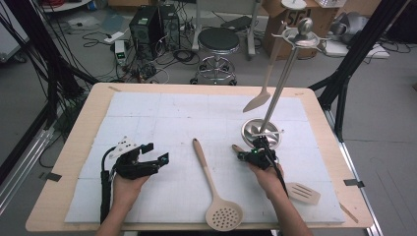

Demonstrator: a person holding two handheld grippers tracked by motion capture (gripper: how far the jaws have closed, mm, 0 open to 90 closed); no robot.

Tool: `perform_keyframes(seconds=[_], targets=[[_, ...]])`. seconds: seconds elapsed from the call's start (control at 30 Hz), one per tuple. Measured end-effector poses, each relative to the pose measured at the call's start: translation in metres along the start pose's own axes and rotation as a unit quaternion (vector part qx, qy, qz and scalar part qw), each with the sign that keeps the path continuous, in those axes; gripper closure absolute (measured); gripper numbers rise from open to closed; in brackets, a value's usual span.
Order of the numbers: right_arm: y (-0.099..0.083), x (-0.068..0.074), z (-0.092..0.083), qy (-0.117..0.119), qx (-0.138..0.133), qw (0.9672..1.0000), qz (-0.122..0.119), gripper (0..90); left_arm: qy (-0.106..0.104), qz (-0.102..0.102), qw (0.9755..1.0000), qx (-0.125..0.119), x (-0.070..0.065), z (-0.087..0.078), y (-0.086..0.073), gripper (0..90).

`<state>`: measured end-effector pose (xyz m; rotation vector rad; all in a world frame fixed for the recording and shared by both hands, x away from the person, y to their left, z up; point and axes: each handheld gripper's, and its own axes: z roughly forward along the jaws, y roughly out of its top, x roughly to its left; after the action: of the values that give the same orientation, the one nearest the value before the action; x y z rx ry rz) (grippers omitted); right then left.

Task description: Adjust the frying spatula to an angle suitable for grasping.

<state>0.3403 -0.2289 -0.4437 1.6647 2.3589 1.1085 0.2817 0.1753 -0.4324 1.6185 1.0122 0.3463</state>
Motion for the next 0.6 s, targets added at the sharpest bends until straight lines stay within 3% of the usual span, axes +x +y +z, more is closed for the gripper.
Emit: perform_keyframes(seconds=[0.07,0.13,0.23,0.4,0.5,0.6], targets=[[-0.001,0.004,0.002,0.019,0.01,0.9998,0.001,90.0,0.001,0.0,1.0,0.001,0.0,0.001,0.0,22.2],[0.0,0.007,0.003,0.006,0.009,0.9999,-0.01,90.0,0.0,0.001,1.0,0.001,0.0,0.001,0.0,22.2],[-0.001,0.01,0.006,0.014,0.011,0.9998,-0.011,90.0,-0.001,0.003,1.0,0.002,0.0,0.0,0.0,22.2],[-0.004,0.027,0.007,0.022,0.021,0.9987,-0.042,90.0,0.0,0.0,1.0,0.002,0.0,0.001,-0.001,22.2],[-0.005,0.03,0.015,0.033,0.038,0.9982,-0.033,90.0,-0.001,0.001,1.0,0.001,0.0,0.0,0.0,22.2],[-0.004,0.027,0.017,0.031,0.037,0.9986,-0.023,90.0,-0.001,0.0,1.0,-0.001,0.0,0.0,0.0,22.2]])
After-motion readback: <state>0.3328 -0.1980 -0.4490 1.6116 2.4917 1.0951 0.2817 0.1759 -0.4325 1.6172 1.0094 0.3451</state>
